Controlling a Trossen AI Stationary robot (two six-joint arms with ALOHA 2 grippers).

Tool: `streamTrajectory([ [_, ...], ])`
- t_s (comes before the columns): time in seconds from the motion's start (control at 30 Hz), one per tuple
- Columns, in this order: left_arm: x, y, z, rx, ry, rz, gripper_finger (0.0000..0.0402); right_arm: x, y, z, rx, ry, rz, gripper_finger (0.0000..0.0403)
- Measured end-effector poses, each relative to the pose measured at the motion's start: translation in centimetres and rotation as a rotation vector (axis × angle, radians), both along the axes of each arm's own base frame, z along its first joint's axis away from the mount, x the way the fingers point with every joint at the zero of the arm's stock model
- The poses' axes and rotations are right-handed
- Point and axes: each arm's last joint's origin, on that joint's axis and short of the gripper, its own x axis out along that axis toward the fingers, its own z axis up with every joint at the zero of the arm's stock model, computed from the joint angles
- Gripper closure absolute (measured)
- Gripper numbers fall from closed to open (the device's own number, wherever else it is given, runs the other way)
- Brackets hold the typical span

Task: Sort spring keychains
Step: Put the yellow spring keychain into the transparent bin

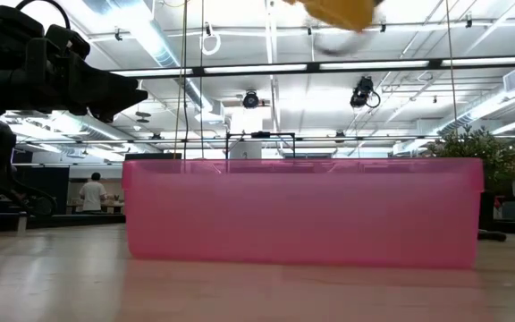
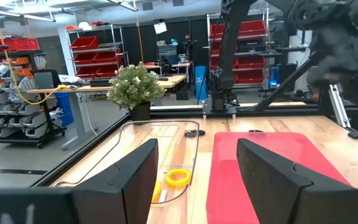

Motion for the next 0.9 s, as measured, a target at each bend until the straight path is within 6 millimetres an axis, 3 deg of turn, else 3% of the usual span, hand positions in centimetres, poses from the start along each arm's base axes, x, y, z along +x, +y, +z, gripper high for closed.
streamTrajectory([
  [0.4, 0.0, 0.0, 0.0, 0.0, 0.0, 0.0, 0.0179, -0.1, -2.1, 3.3, -0.033, -0.118, -0.135, 0.0403],
  [0.6, 0.0, 0.0, 0.0, 0.0, 0.0, 0.0, 0.0179, 0.6, -4.5, 4.3, -0.072, -0.132, -0.17, 0.0403],
  [0.9, 0.0, 0.0, 0.0, 0.0, 0.0, 0.0, 0.0179, 2.4, -9.3, 4.0, -0.166, -0.084, -0.246, 0.0403],
])
